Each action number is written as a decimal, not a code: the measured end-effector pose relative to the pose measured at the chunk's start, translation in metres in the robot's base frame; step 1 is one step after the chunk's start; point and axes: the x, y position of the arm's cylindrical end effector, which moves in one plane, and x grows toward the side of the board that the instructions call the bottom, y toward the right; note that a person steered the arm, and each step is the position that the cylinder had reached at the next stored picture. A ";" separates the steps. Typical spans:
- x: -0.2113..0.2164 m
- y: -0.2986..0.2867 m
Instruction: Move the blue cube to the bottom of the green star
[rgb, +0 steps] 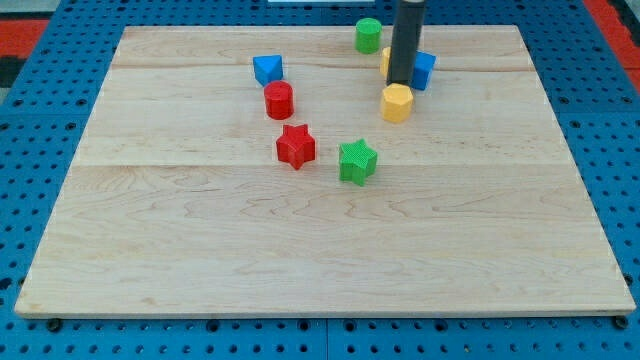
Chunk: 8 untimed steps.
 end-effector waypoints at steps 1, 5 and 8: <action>0.030 -0.001; -0.087 0.101; -0.063 -0.013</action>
